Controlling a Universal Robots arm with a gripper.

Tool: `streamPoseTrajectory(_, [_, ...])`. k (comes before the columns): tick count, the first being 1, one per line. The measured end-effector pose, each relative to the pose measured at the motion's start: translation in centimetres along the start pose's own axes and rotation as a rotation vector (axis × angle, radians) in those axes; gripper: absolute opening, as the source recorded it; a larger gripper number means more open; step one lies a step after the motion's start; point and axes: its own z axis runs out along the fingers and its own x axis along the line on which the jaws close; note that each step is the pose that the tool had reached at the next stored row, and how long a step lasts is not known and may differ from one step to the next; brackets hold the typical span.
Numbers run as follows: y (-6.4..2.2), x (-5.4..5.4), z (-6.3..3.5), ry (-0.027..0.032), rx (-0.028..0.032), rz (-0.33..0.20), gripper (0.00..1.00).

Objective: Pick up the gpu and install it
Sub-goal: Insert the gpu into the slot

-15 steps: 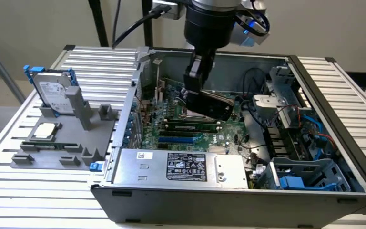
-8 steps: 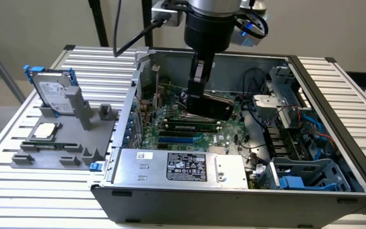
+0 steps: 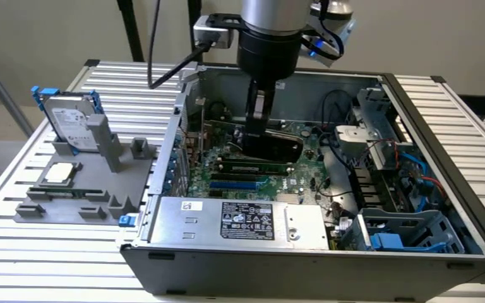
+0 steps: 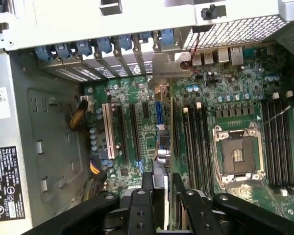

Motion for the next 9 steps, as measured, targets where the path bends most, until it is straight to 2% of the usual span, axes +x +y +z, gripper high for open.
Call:
streamPoseTrajectory(3, [0.81, 0.1, 0.57, 0.0003, 0.0007, -0.004, 0.27])
streamPoseTrajectory(9, [1.20, 0.3, 1.66, 0.0007, 0.0017, -0.024, 0.27])
